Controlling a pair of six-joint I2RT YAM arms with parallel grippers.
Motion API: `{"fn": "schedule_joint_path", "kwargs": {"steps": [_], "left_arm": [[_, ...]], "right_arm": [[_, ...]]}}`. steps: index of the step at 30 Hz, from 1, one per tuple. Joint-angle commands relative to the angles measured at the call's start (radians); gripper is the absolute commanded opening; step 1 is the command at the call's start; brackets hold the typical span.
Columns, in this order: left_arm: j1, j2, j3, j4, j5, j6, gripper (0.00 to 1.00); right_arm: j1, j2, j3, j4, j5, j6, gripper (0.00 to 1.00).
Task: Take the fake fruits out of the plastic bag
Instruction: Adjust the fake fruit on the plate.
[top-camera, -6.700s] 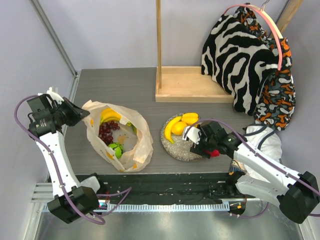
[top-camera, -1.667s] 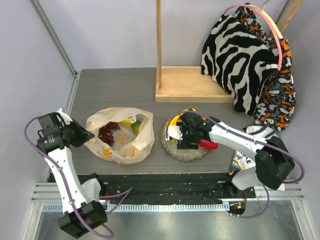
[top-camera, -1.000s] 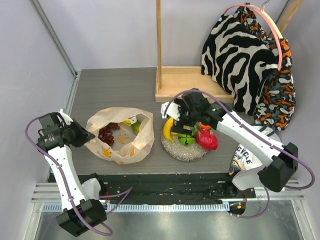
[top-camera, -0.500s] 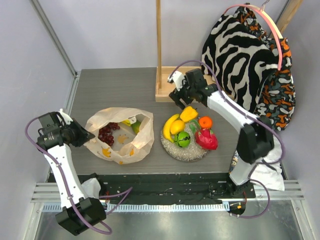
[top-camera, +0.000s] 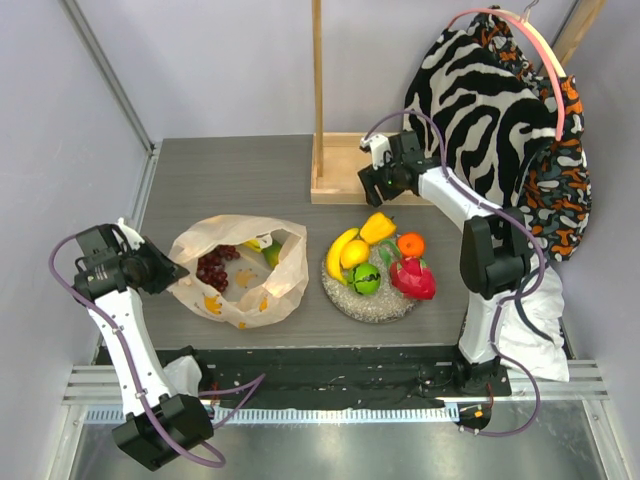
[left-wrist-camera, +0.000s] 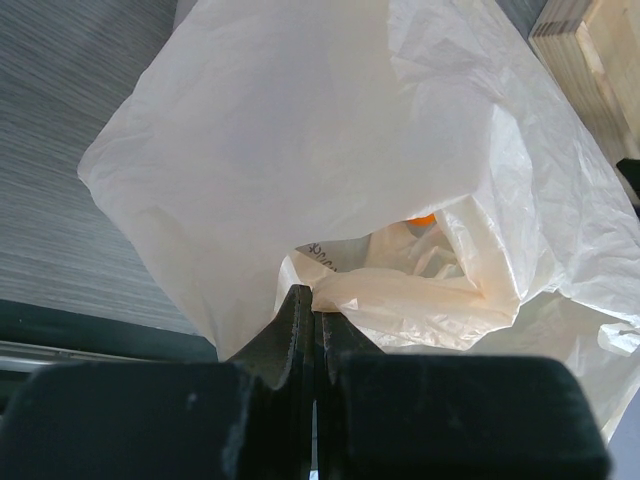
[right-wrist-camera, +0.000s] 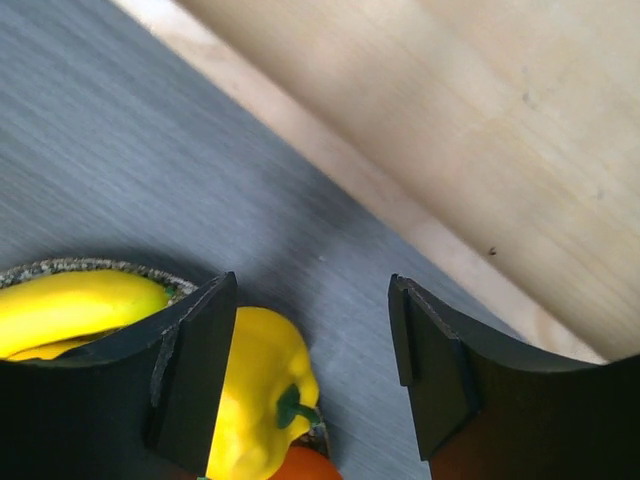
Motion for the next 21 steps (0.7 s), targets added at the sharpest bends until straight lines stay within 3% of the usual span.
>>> {"fn": "schedule_joint_path", "kwargs": {"steps": [1,13,17,21], "left_arm": [[0.013,-0.005,0.004,0.029,0.028,0.006,0.0],[0.022,0.016,0.002,0.067,0.04,-0.015,0.0],[0.024,0.021,0.002,0.063,0.046,-0.012,0.0],[0.026,0.018,0.009,0.038,0.039,0.007,0.0]], "right_arm": [[0.007,-0.095,-0.066,0.0,-0.016,0.026,0.69],[0.005,-0.184,-0.232,0.031,-0.004,0.054,0.72],[-0.002,-0.151,-0.142,0.036,0.046,0.038,0.77],[-0.012,-0.173,-0.043,0.03,-0.051,0.052,0.83]]}}
